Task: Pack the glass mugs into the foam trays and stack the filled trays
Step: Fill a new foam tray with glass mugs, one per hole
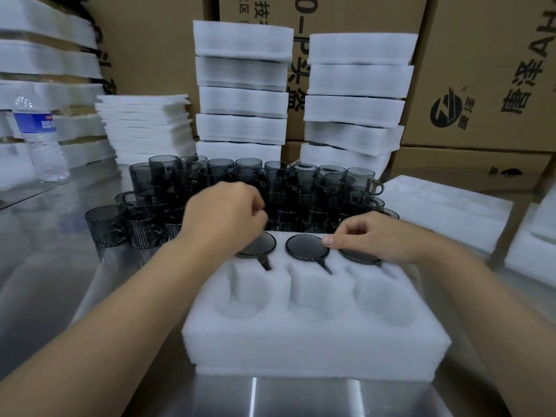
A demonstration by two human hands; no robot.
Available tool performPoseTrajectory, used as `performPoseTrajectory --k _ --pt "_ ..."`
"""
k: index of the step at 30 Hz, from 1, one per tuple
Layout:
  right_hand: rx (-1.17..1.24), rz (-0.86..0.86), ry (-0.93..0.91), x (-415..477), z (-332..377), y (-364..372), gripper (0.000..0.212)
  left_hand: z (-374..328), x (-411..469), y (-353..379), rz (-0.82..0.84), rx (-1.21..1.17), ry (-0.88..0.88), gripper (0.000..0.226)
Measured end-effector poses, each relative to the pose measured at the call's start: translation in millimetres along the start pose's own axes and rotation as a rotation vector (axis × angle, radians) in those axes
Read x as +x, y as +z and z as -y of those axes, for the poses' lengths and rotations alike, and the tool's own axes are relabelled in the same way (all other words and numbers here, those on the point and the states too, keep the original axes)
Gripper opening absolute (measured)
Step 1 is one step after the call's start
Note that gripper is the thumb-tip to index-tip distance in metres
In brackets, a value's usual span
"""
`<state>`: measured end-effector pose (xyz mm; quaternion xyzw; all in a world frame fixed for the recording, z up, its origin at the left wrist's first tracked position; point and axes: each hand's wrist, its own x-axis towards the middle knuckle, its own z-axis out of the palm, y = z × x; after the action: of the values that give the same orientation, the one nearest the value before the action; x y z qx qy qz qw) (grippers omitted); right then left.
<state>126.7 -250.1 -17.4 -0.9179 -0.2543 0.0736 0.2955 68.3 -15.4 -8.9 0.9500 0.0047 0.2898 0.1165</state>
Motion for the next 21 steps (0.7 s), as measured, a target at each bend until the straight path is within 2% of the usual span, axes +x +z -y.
performPoseTrajectory --k 2,5,9,12,17,21 --pt "0.004 0.003 0.004 -1 1 0 0.071 15 7 -7 0.015 0.128 -0.122 0.019" --pt "0.005 0.007 0.008 -1 1 0 0.068 35 13 -18 0.145 0.257 -0.297 0.03" --pt "-0.002 -0.005 -0.001 -1 2 -1 0.072 48 15 -26 0.34 0.273 -0.419 0.035" --pt "0.011 0.002 -0.013 -3 4 -2 0.07 51 14 -27 0.423 0.288 -0.437 0.032" --pt "0.008 0.02 -0.012 -5 8 -2 0.063 52 14 -22 0.441 0.315 -0.373 0.033" --pt "0.012 0.018 -0.008 -6 10 -2 0.064 51 11 -15 0.474 0.328 -0.347 0.042"
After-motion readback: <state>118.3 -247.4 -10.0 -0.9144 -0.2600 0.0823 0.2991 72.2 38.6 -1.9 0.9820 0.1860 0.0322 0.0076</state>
